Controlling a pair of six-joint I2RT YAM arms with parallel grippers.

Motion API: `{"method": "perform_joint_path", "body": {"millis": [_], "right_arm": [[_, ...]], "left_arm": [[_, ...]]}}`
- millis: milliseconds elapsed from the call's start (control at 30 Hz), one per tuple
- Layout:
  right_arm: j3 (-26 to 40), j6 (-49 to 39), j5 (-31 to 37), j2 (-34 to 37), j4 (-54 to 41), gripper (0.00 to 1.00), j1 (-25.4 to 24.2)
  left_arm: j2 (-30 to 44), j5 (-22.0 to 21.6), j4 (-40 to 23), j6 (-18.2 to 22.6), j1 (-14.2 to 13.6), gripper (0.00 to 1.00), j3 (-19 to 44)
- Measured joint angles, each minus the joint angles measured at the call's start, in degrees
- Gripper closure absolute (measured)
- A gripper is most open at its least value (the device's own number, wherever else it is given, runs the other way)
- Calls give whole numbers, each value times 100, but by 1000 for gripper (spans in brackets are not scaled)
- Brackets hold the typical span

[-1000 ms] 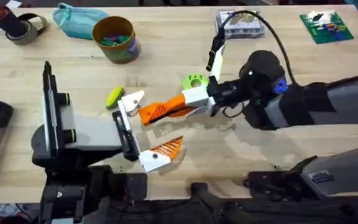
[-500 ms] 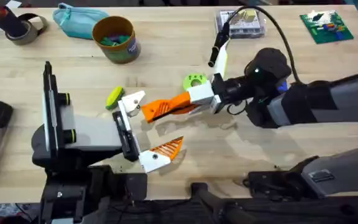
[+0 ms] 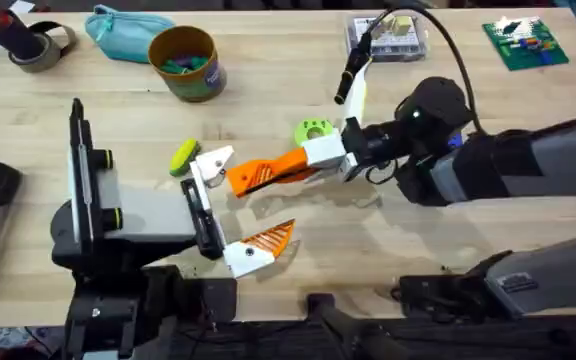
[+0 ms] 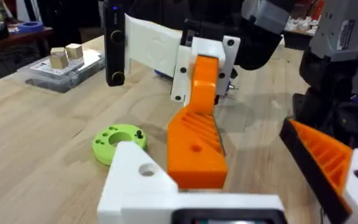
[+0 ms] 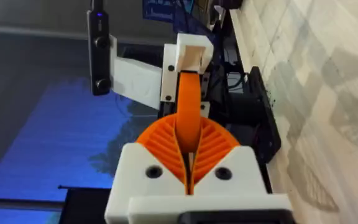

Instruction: Pick up the gripper from the table and insert it into the empty holder that is missing its gripper. Then pick up a screw, insert it into the mounting hole, and use the screwdriver to tighten it. Finally, clean up the table by picking up the vegetable and placing it into the bucket.

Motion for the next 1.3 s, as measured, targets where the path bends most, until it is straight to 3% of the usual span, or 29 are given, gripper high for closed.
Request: {"method": "perform_joint_path", "body": {"millis": [1300], "right_arm": [[-11,0,482,0,104,980,221]], "left_arm": [[-2,-22,4,24,0,14,0]]}}
